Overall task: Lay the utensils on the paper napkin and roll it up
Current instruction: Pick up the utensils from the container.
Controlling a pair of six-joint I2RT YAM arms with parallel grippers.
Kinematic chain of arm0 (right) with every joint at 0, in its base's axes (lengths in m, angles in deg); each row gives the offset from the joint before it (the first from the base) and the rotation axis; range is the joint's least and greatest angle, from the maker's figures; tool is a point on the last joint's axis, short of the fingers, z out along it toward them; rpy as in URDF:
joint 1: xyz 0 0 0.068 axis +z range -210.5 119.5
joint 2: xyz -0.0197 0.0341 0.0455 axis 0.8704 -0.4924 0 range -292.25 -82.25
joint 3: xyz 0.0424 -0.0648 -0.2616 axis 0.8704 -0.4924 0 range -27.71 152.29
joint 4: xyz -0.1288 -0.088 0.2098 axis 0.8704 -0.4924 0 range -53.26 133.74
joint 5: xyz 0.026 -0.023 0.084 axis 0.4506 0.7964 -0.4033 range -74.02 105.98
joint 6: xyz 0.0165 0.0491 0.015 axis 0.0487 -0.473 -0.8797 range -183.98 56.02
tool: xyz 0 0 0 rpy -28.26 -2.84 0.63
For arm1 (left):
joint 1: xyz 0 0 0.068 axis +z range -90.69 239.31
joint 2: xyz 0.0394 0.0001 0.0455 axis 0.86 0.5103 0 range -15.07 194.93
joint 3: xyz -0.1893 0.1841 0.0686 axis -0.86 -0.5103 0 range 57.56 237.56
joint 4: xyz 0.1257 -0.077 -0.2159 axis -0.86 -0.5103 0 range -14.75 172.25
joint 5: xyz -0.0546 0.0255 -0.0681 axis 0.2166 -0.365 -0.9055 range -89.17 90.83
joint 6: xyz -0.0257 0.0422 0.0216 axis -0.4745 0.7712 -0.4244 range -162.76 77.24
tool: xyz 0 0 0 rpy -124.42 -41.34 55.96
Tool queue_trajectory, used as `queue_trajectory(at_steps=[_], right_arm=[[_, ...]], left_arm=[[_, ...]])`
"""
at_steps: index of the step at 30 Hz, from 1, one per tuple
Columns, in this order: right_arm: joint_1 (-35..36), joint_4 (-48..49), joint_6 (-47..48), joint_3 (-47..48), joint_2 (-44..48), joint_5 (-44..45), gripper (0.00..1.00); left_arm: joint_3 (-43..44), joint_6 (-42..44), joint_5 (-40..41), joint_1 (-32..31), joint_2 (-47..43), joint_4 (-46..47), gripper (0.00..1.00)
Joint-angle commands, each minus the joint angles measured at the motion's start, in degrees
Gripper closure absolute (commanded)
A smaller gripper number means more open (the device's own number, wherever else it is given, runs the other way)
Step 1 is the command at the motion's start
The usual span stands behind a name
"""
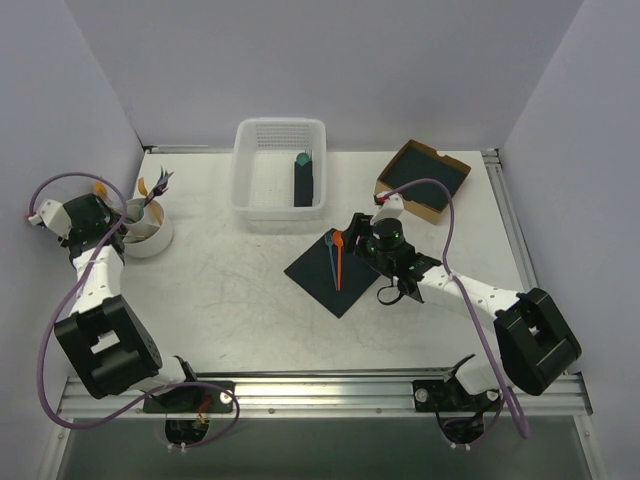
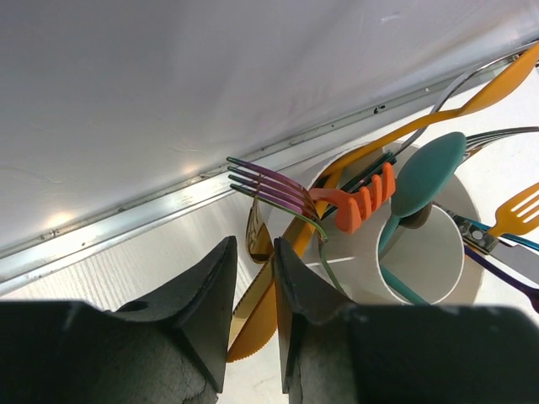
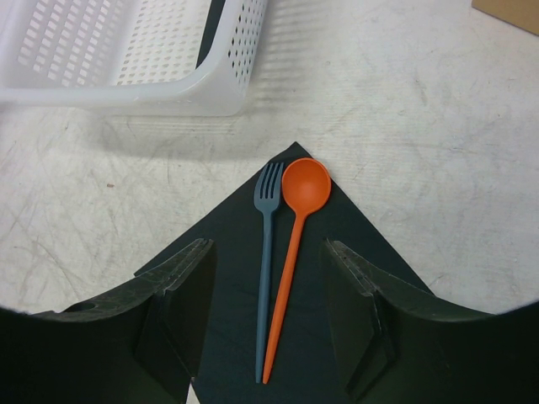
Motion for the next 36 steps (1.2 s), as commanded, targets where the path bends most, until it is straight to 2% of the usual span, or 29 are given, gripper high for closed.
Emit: queue_trajectory(at_steps=[1,4,8,12,17,22,30,34,36], right_arm=[[0.33,0.30,-0.11,1.15,2.55,1.15,0.47],[0.51,0.30,-0.02,1.15,2.73,1.50,0.47],[0.60,0.21,-0.02,1.06,2.99,1.59,0.46],[0.60,0.03,-0.02,1.06,3.26,1.68,0.46],[0.60,0.03,-0.02,0.88,3.26,1.68,0.46],[0.60,0.21,-0.20,0.97,3.17,1.59,0.46],[0.68,0.21,-0.20,0.88,3.08,1.59,0.45],[0.86,0.21,-0.20,0.97,3.08,1.59,0.45],[0.86,0.21,-0.20,1.06,3.08,1.59,0.45]], left_arm=[[1.23,0.92,2.10,-0.08,-0.64,-1.16,0.67],[0.00,1.97,3.78,-0.08,-1.96,0.67,0.65],[0.35,1.80,1.68,-0.08,-0.56,2.17,0.65],[-1.49,3.03,-1.40,0.09,-0.47,8.13,0.64],[-0.27,4.00,-1.58,0.36,1.82,7.80,0.64],[-0.35,4.35,-1.41,0.62,2.26,8.85,0.71],[-0.62,5.58,1.14,0.71,2.52,7.71,0.72],[0.00,6.11,1.14,0.62,2.44,7.45,0.82],[0.00,6.28,1.14,0.45,1.56,7.18,0.83]])
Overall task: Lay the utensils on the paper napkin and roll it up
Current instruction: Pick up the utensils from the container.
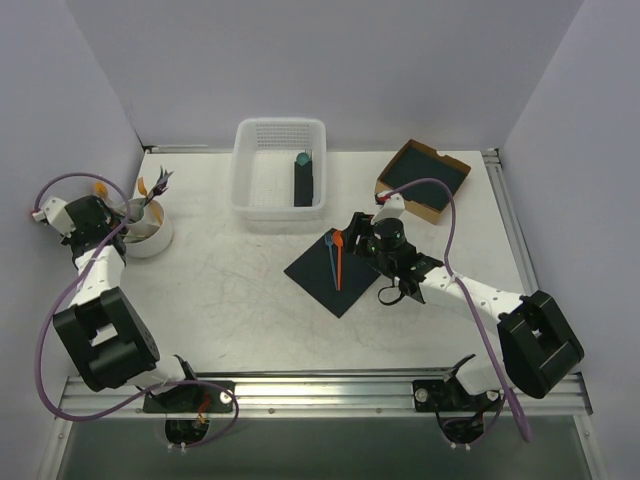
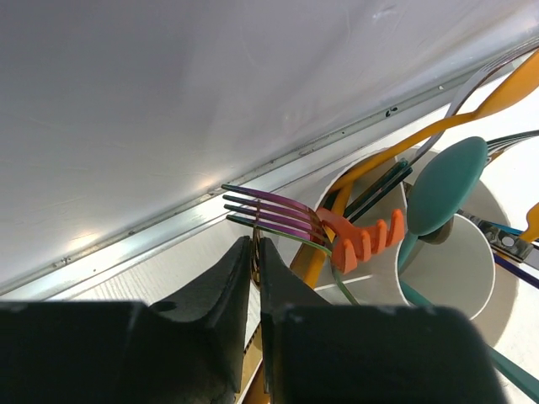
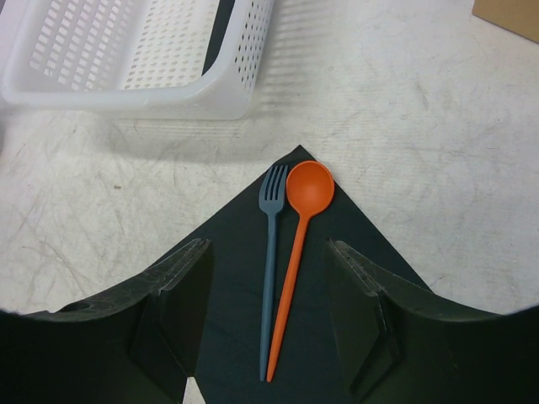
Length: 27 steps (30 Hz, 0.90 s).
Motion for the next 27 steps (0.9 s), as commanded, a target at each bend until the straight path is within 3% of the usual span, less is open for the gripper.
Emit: queue_trajectory(at_steps=[1,5,9,14,27], right_arm=[[0.47,0.60,-0.20,1.04,1.97,1.54,0.45],[0.55,0.60,-0.29,0.95,1.97,1.37,0.45],[0.38,0.69,-0.37,0.86,2.05,1.28,0.45],[0.29,0.69,-0.55,0.95,2.05,1.11,0.45],[-0.24,1.31,-0.90,0.69,1.53,0.14,0.44]], left_arm=[[1.53,1.19,0.86,-0.17,-1.41,1.78,0.83],[1.70,1.63,1.82,-0.87,-3.26,1.52,0.87],[2.14,2.42,2.09,-1.57,-4.40,1.25,0.97],[3.64,7.33,8.85,-6.40,-7.22,1.43,0.98],[9.08,11.39,12.46,-8.70,-9.41,-6.73,0.97]])
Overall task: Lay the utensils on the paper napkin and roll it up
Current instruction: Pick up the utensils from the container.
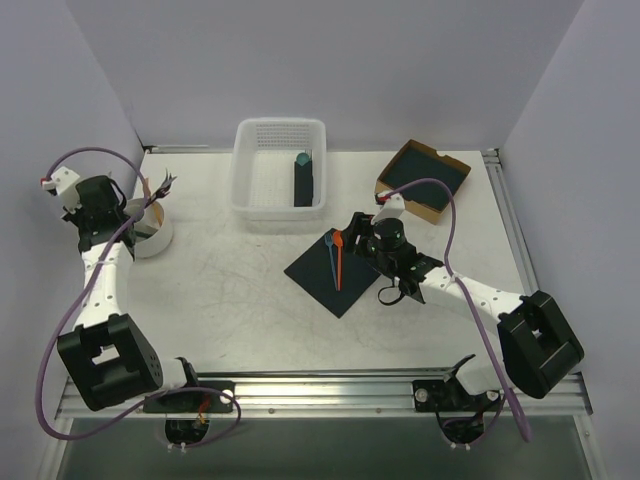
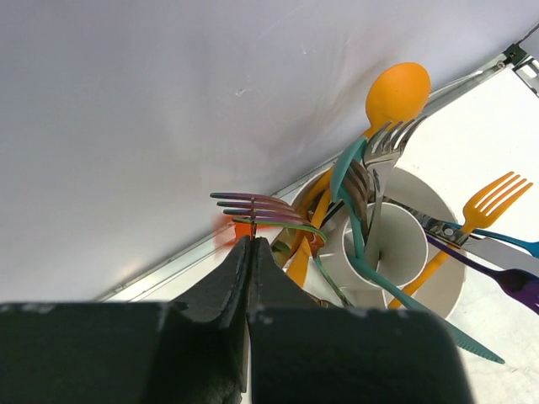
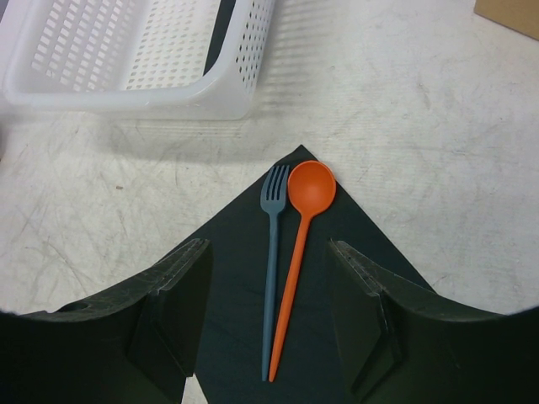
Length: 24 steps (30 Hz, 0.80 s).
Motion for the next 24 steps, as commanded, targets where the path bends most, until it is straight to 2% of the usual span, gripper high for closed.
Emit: queue_trajectory(at_steps=[1,17,24], right_arm=[[-0.30,1.35,-0.70,0.71,1.53,0.14,0.44],[-2.76,1.26,-0.97,0.97,0.21,-3.90,0.44],[-3.38,1.53,-1.32,0.62,0.56,-4.87,0.44]], left_arm=[[4.08,1.44,2.55,-0.39,-3.82,-2.63,0.98],[8.92,2.32,1.42,-0.83,-5.85,-8.78,0.98],[7.60,0.74,4.30,-2.05,-2.34,-5.28,0.98]])
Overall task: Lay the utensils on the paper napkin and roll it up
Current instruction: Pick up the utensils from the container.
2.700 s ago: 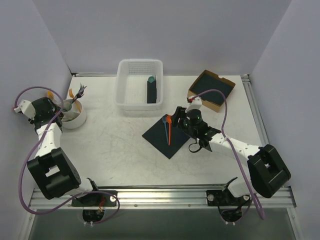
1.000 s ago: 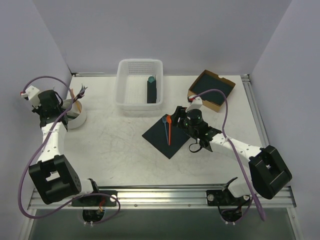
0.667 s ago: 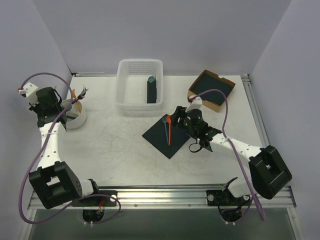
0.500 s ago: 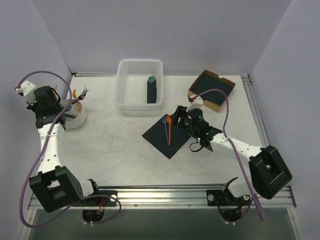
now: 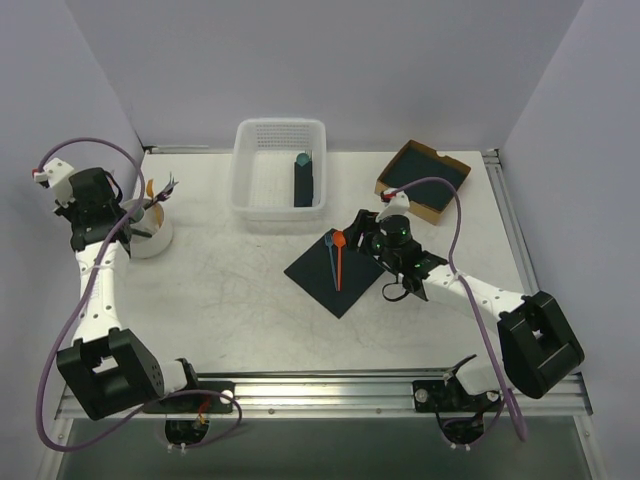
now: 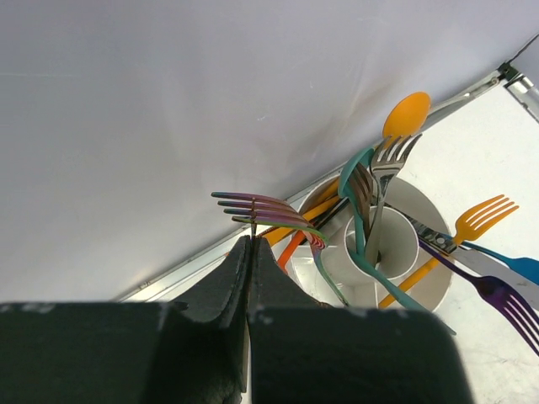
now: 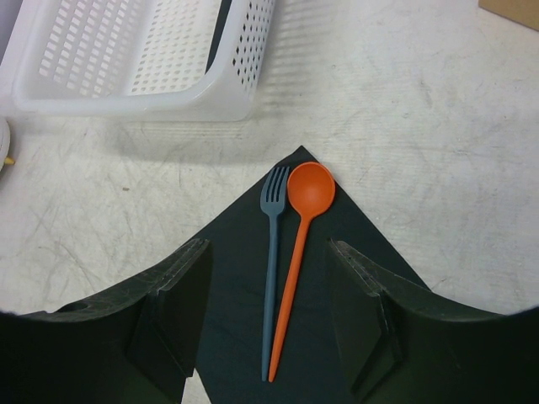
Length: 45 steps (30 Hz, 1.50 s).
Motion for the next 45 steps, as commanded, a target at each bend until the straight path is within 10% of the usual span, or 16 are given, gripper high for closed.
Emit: queue_trajectory(at_steps=[1,16,45], right_arm=[[-0.52,1.50,-0.14,0.62,0.52,-0.76,0.44],[-0.87,2.21,-0.32,0.62,-0.71,-1.64,0.44],[-2.27,3.26,-0.58,0.97,-2.91,-5.68,0.44]], left_arm=[[1.42,-0.11,2.96,-1.62,1.93,3.88,0.98],[2.55,0.25,18.52,-3.91,6.24,3.98,0.98],[13.36,-8.19,12.28,-3.56,10.63,-10.95,0.98]])
